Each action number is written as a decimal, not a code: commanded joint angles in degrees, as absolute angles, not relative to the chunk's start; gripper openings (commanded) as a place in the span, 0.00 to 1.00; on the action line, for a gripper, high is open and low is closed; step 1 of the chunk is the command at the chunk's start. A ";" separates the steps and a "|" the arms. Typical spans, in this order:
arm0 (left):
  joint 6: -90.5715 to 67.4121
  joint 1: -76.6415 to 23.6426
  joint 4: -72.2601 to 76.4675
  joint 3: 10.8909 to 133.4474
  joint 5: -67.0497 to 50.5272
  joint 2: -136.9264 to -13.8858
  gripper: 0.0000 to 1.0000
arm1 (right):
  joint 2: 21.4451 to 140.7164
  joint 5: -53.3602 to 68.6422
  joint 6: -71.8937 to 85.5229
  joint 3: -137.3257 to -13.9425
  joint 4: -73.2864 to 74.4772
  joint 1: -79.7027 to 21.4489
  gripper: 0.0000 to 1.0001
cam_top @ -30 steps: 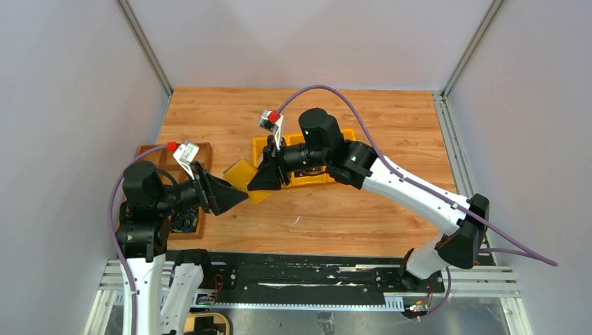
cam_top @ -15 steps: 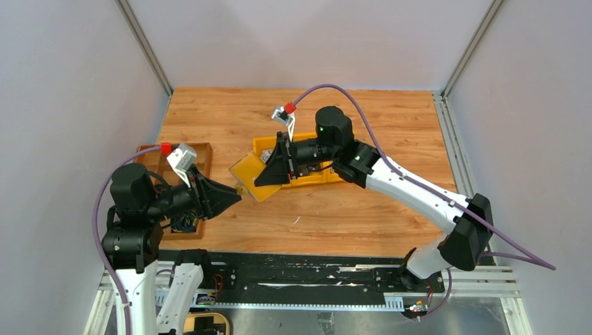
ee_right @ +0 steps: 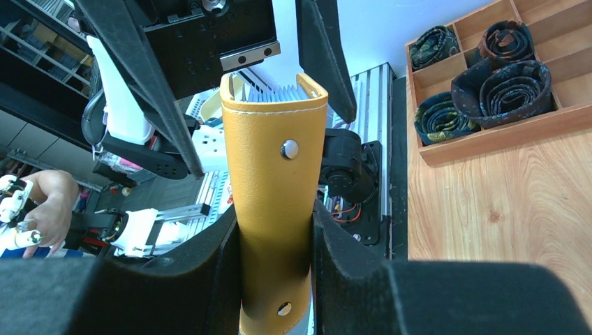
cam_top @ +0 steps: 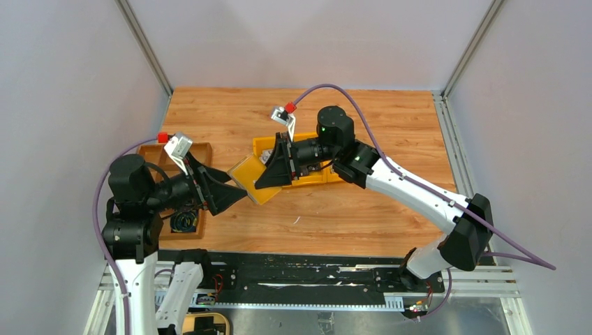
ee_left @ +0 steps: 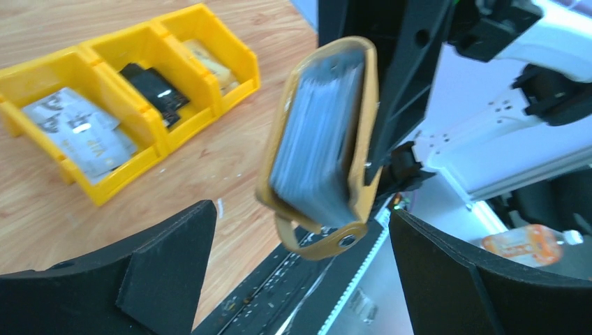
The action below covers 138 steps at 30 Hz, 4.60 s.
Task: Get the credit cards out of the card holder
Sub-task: Open the card holder.
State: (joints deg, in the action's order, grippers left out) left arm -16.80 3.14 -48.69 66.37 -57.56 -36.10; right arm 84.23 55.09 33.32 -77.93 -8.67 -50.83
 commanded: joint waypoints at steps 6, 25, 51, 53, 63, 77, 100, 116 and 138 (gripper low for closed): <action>-20.04 3.05 -44.51 60.79 -58.96 -33.27 0.76 | 82.88 57.67 37.60 -79.50 -16.48 -51.28 0.00; -6.31 3.08 -55.77 67.52 -52.63 -32.48 0.20 | 82.09 59.95 33.53 -80.58 -12.29 -51.40 0.00; -3.87 3.05 -55.99 67.36 -62.83 -35.67 0.30 | 83.53 64.32 39.70 -78.20 -19.69 -52.38 0.05; -3.85 3.01 -55.99 67.26 -63.86 -35.78 0.23 | 83.35 64.63 39.92 -78.15 -19.96 -52.38 0.05; -3.92 3.08 -55.81 66.55 -70.25 -34.45 0.43 | 83.76 65.21 40.98 -77.60 -21.14 -52.38 0.06; -3.20 3.07 -55.72 67.45 -75.78 -36.01 0.01 | 85.94 69.34 48.30 -77.05 -27.48 -52.37 0.09; 21.02 3.08 -65.24 73.27 -40.52 -39.25 0.00 | 82.61 43.52 17.06 -80.86 8.66 -46.10 0.85; 20.98 2.96 -69.80 79.02 -52.57 -40.65 0.00 | 78.48 34.94 -7.36 -69.08 1.91 -53.48 0.88; 12.76 2.99 -69.72 83.46 -58.63 -38.65 0.00 | 76.44 30.68 -6.77 -67.70 -10.11 -57.13 0.89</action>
